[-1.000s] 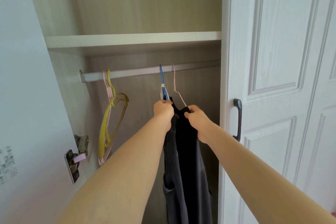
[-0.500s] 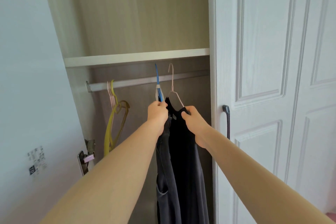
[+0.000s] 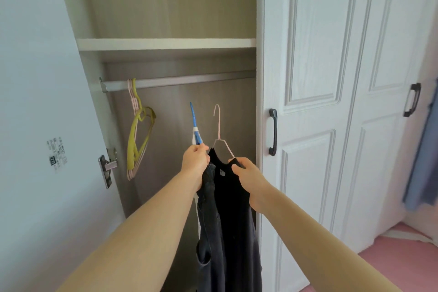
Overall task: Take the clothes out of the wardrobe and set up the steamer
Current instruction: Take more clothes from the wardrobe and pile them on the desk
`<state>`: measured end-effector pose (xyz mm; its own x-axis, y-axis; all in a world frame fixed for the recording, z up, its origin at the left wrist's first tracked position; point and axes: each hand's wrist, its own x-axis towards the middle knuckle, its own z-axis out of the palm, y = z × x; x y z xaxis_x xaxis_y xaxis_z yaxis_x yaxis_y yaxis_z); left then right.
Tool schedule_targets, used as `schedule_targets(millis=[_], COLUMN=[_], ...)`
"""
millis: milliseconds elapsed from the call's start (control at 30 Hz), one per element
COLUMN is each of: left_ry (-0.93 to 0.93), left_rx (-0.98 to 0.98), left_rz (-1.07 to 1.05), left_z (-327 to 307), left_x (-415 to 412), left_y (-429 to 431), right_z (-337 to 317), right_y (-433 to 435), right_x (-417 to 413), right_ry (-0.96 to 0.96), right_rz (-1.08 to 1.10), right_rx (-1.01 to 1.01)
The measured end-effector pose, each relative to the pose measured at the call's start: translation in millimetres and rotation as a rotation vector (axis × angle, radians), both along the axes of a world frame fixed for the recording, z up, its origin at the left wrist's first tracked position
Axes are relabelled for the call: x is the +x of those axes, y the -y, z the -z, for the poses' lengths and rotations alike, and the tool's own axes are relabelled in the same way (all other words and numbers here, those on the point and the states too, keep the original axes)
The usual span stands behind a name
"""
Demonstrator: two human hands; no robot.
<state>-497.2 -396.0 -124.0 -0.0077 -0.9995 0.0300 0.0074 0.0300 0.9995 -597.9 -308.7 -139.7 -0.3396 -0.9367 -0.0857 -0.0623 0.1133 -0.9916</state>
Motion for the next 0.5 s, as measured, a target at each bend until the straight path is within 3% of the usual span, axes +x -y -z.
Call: schedule_targets(millis=[500], left_ry=[0.029], left_rx=[-0.214], left_rz=[0.039], left_z=[-55.4], left_x=[30.4], left_y=[-204.9], right_z=[-57.7], right_y=[-196.5], right_x=[8.5], right_ry=[0.139], right_rz=[-0.065], right_rx=[-0.087])
